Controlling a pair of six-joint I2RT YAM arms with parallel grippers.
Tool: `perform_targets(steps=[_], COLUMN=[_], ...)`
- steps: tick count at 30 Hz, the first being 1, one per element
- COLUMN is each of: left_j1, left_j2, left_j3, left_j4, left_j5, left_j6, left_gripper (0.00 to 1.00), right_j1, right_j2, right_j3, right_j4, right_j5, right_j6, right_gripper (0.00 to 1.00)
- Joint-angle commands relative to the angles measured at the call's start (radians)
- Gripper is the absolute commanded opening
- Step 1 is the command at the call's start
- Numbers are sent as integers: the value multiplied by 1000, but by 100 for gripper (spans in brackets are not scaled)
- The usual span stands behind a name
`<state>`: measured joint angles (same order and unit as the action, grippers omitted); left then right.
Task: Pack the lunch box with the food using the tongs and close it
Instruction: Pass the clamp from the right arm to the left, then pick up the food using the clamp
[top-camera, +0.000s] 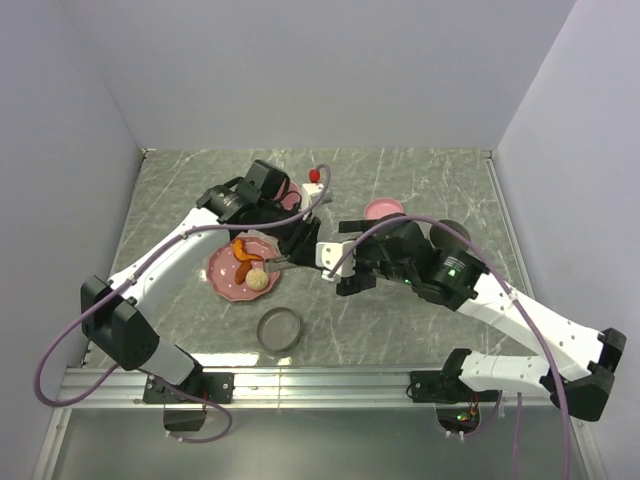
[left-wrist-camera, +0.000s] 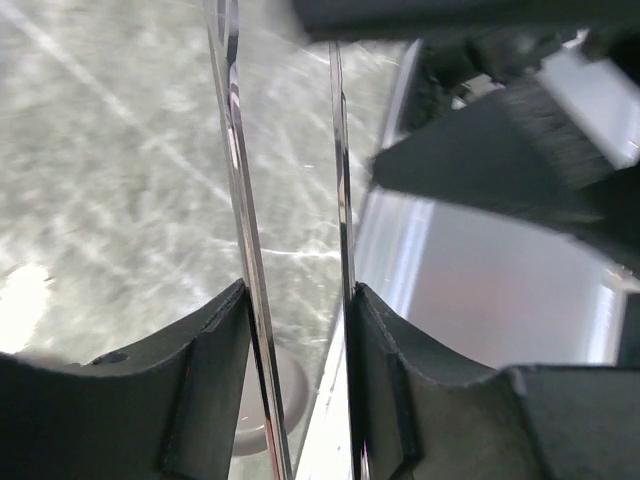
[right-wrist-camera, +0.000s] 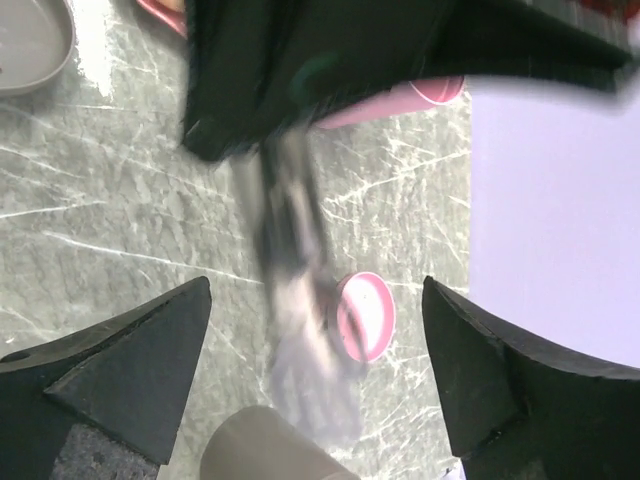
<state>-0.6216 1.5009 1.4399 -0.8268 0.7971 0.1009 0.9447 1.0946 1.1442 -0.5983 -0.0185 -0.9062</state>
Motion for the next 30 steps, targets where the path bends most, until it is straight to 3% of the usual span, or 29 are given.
perform_targets(steps=[1, 8, 18, 23, 30], left_j1=[25, 31, 91, 109, 164], left_j2=[-85, -227, -465, -582, -705], left_j3=[10, -84, -272, -338, -438], left_j4=[28, -35, -156, -231, -279], left_j5=[-67, -265, -453, -558, -637], left_j6=[17, 137, 298, 322, 323], left_gripper=[48, 47, 52, 56, 58], right_j1=[8, 0, -202, -299, -334], right_j2=[-68, -208, -260, -274, -271], right_j3=[25, 5, 3, -15, -15], right_j4=[-20, -35, -70, -83, -96], right_j5=[-3, -29, -162, -228, -261], right_j6=[33, 168, 360, 447, 472], right_gripper=[93, 100, 100, 100, 100])
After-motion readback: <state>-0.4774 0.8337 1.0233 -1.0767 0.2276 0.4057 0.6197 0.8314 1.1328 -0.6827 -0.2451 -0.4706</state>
